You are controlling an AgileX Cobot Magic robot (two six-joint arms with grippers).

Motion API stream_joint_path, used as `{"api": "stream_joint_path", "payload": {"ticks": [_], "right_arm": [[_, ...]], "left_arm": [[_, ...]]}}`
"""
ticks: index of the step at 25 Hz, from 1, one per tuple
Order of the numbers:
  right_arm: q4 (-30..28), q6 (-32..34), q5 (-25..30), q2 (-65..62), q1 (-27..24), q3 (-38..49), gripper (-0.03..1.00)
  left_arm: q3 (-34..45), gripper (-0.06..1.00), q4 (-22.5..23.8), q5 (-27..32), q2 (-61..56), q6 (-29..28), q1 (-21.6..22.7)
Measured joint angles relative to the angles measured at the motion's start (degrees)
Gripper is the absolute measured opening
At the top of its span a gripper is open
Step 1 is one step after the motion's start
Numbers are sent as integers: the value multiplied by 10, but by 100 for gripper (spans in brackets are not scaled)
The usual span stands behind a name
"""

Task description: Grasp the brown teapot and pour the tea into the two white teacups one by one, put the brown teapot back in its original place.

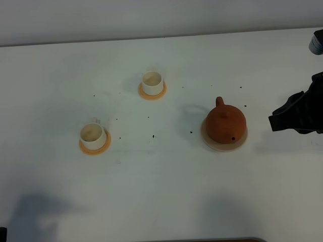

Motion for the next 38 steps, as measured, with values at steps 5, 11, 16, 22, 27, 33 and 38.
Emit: {"api": "stream_joint_path", "payload": {"ticks": [5,11,16,22,27,33,38], "right_arm": [[0,0,0,0,0,0,24],[0,0,0,0,0,0,24],[2,0,0,0,1,0,24],[4,-1,-35,0,6,0,24],[3,-6,-42,16,6,-19,24],[2,-15,-29,77,6,-81,24],[2,-19,-19,143,6,-146,24]], "left_arm": [[0,46,-1,0,0,2,1],[0,47,-3,0,0,3,87],[0,47,-2,0,-1,2,173],[0,47,-2,-4,-67,1,182],[0,47,-2,-4,-157,1,182],[0,47,-2,-3,-188,1,182],[0,47,-2,-3,-188,1,182]]}}
